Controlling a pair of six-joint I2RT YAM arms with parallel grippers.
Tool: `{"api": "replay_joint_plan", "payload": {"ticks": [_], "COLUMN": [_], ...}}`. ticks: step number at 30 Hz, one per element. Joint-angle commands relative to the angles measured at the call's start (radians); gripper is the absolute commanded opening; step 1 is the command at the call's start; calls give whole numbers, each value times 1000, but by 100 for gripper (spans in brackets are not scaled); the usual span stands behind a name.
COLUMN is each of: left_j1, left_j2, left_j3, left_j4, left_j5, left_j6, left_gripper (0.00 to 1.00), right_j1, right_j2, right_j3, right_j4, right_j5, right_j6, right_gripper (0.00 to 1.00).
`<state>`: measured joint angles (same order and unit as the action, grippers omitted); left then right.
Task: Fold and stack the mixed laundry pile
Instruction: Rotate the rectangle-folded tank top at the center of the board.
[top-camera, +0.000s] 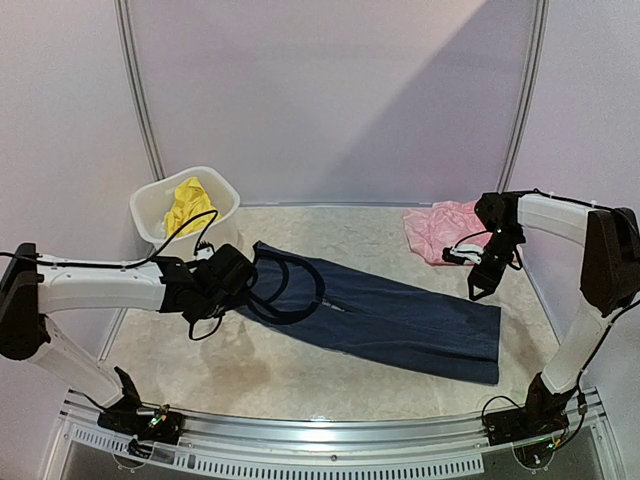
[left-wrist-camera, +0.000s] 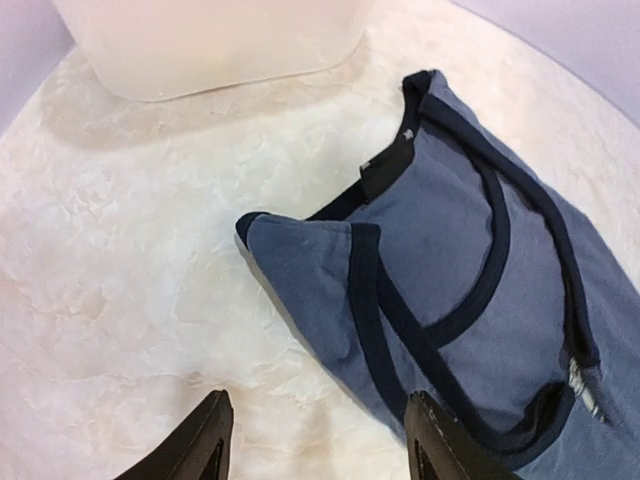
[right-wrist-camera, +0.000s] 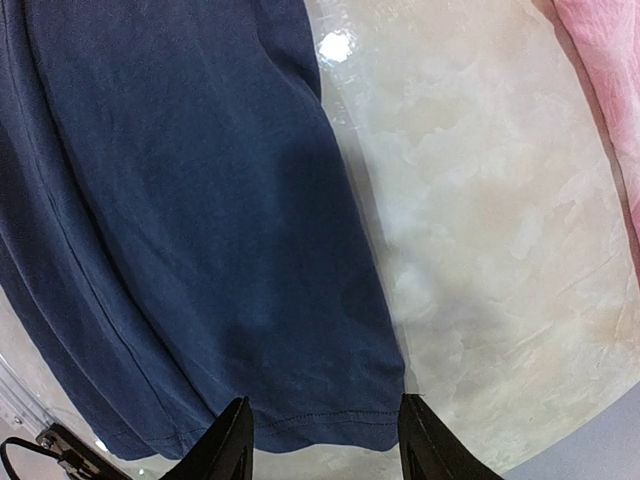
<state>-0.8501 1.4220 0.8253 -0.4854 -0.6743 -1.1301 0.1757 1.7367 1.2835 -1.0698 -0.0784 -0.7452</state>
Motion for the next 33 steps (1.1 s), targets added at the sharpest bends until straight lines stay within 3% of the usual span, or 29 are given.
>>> {"api": "replay_joint_plan", "payload": {"ticks": [1, 9, 14, 20, 26, 33], "left_j1": [49, 148, 217, 247, 258, 282], "left_j2": [43, 175, 268, 363, 485, 608], "left_j3": [-46, -25, -6, 59, 171, 349], "left_j4": [123, 232, 295, 337, 348, 305], "left_j5": [20, 104, 175, 230, 297, 340], "left_j6": [-127, -103, -89, -25, 44, 130], "left_gripper": [59, 57, 51, 34, 6, 1], "right_j1": [-4, -3, -4, -5, -11, -27], "right_j2": [4, 5, 5, -1, 14, 10], "right_j3": [20, 27, 23, 16, 19, 20], "right_j4": [-20, -21, -22, -18, -13, -19], "right_j5": [-20, -14, -13, -5, 2, -1], "right_j6": [-1, -15, -11, -14, -14, -15], "right_gripper": [50, 50, 50, 50, 50, 50]}}
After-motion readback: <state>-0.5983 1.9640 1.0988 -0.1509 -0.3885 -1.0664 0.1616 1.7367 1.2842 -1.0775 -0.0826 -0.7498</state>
